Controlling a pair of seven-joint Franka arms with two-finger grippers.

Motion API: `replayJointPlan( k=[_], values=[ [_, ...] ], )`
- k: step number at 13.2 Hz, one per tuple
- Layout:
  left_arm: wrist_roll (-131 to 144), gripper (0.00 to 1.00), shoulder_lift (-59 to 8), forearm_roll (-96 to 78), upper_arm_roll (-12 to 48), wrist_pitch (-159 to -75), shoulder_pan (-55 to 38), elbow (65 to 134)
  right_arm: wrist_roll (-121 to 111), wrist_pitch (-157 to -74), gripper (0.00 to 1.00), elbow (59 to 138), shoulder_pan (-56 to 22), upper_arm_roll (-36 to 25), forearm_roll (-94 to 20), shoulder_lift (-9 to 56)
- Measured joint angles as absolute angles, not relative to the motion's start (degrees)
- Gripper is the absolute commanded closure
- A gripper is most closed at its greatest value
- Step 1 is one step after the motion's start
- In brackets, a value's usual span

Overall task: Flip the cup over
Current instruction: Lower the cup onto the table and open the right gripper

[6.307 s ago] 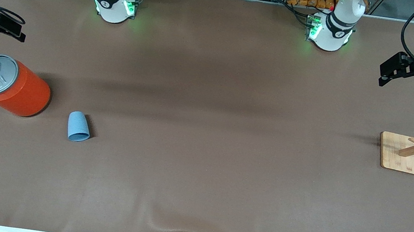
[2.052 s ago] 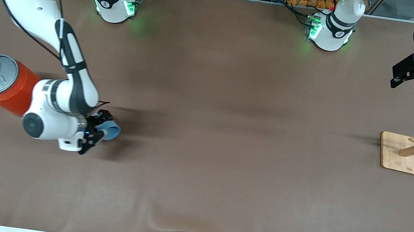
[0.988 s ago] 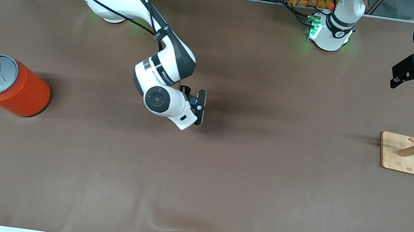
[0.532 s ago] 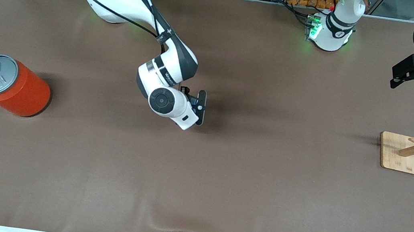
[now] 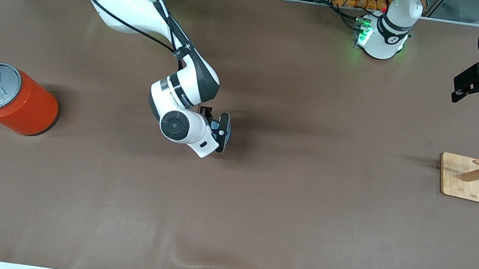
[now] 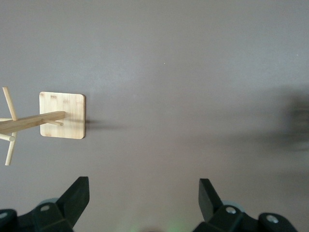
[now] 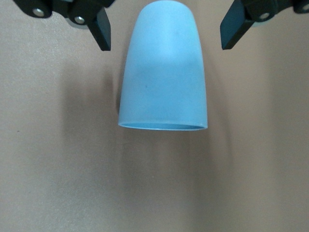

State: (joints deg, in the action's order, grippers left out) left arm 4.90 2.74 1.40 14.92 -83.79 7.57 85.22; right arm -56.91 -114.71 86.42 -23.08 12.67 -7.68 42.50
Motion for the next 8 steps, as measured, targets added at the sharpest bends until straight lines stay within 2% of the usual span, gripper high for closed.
replayJointPlan(
  k=[5,8],
  values=[
    [4.9,0.0,2.7,1.4,14.9,-83.8,7.6,85.2,-55.6,-114.6,0.0,85.8,-20.5,12.8,-7.7,42.0],
    [4.9,0.0,2.7,1.4,14.9,-83.8,7.6,85.2,-50.3,-112.1,0.0,84.7,-18.6,12.9,-7.7,39.2]
  ],
)
